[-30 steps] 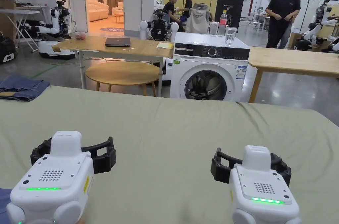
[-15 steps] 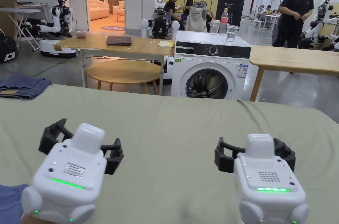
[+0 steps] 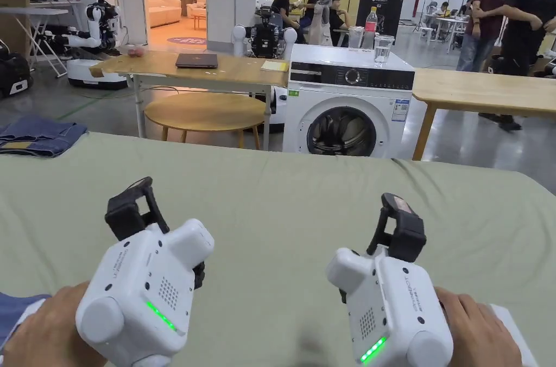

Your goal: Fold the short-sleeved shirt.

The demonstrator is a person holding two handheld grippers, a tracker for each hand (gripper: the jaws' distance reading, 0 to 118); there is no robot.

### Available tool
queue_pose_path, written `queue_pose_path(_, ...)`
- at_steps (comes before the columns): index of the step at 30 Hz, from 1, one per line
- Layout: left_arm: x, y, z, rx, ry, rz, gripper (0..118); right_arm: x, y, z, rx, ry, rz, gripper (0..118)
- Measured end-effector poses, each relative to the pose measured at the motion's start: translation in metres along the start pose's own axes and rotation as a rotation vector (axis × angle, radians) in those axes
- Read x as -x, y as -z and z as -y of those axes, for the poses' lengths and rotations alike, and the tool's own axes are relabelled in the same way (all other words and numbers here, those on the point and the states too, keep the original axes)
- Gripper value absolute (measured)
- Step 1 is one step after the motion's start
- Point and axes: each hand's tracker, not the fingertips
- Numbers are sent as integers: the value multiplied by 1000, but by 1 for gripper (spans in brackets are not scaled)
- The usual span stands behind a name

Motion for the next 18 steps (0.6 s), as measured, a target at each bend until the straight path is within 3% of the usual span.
queue_pose_path(2, 9, -1, -2, 46, -164, 4, 118, -6, 2, 0, 55, 141, -5, 118)
queue_pose_path(4, 12, -3, -2, 59, -240, -16, 118, -13, 2, -1, 102, 273, -22, 118)
queue_pose_path(10, 21, -7, -3, 30, -397, -23, 118, -21, 1, 4, 156, 509, -29, 118)
queue_pose_path(18, 49, -7, 21, 14, -1043, 40, 116, -37, -5, 19, 270, 1041, -3, 118)
